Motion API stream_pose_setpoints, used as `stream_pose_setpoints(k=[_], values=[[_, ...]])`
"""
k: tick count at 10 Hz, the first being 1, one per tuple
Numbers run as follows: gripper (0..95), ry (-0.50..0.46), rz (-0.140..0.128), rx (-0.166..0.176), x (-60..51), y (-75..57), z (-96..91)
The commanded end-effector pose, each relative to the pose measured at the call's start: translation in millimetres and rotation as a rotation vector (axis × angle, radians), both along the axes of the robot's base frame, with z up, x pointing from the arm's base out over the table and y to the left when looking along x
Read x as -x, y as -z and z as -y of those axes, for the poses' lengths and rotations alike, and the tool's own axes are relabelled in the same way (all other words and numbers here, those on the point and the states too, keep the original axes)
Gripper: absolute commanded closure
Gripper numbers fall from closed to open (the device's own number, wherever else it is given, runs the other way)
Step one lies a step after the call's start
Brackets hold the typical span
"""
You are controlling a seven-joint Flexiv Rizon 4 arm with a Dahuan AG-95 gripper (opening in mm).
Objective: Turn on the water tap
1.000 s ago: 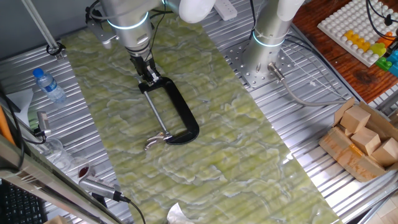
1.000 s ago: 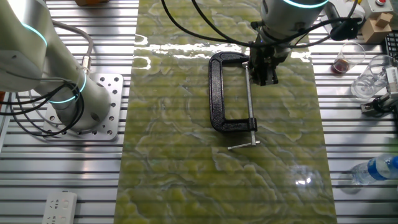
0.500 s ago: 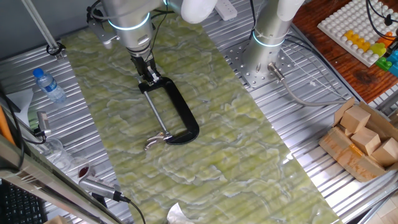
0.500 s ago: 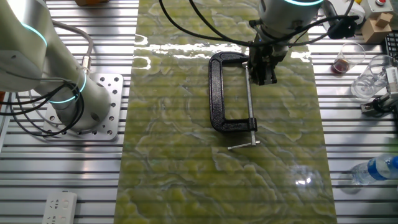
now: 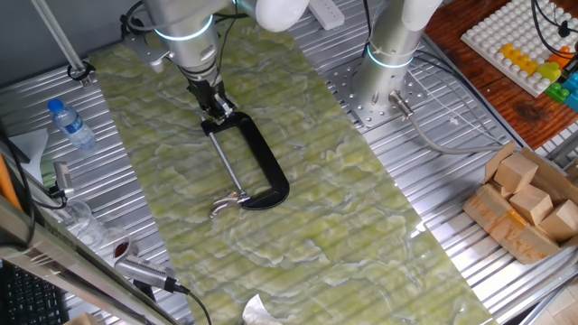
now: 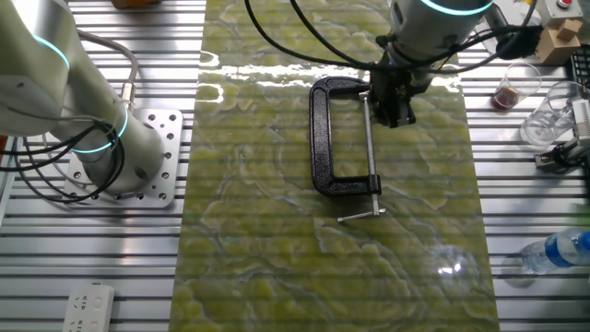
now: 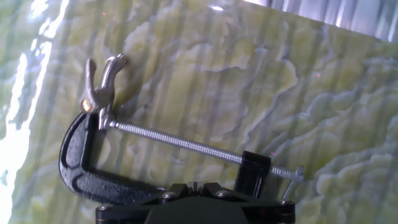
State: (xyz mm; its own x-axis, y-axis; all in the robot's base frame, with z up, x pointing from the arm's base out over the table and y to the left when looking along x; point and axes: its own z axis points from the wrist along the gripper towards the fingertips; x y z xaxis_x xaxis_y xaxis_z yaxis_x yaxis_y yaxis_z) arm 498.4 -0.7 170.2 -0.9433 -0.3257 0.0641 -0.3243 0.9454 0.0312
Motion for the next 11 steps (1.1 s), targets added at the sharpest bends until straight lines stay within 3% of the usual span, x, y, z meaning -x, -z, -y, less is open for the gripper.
stream_pose_setpoints(k=[1,8,11], values=[[95.0,-0.024,-0.019,0.002,-1.6,0.6,-0.3],[95.0,-0.045,-0.021,-0.007,-1.6,0.6,-0.3],[95.0,-0.062,-0.007,-0.009,-31.1,18.5,-30.8]])
